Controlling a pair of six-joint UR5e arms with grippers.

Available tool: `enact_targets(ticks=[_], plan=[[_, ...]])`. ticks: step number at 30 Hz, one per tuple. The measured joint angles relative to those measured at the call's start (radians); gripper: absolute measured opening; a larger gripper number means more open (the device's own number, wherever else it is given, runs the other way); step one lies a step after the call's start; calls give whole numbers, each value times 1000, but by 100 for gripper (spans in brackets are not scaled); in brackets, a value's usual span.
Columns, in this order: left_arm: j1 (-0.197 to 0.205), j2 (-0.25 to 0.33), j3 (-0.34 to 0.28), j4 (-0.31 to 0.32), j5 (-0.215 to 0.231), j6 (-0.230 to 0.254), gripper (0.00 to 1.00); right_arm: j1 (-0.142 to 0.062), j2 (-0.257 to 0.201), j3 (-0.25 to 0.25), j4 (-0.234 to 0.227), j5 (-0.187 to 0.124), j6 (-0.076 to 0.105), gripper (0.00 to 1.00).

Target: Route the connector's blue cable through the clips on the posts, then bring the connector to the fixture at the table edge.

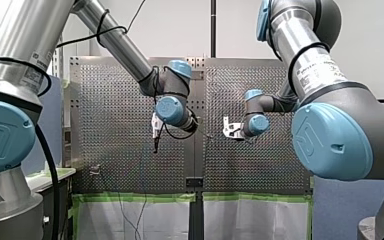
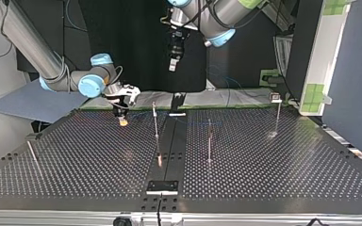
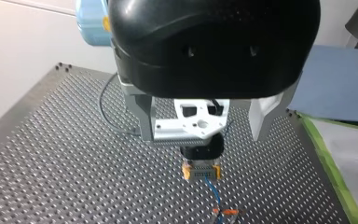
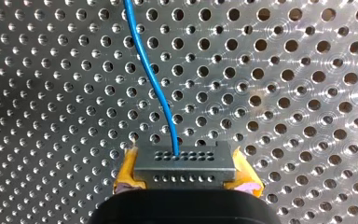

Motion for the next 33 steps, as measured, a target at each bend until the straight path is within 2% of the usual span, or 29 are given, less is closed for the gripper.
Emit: enact_targets(ticks=[5, 14, 19, 24, 27, 33], plan=[[-12, 46, -46, 23, 0, -8, 99, -6, 0, 0, 2, 0, -1, 2], [-19, 131, -131, 89, 1, -22, 99, -44, -1, -1, 13, 8, 0, 2], [-18, 173, -173, 128, 3, -21, 99, -63, -6, 0, 28, 27, 0, 2], [-22, 220, -220, 141, -2, -7, 99, -78, -33, 8, 37, 46, 2, 2], [-24, 248, -248, 142, -4, -5, 99, -84, -55, 23, 26, 64, 15, 2], [-26, 295, -295, 142, -2, -13, 99, -91, -105, 67, -15, 108, 56, 2]])
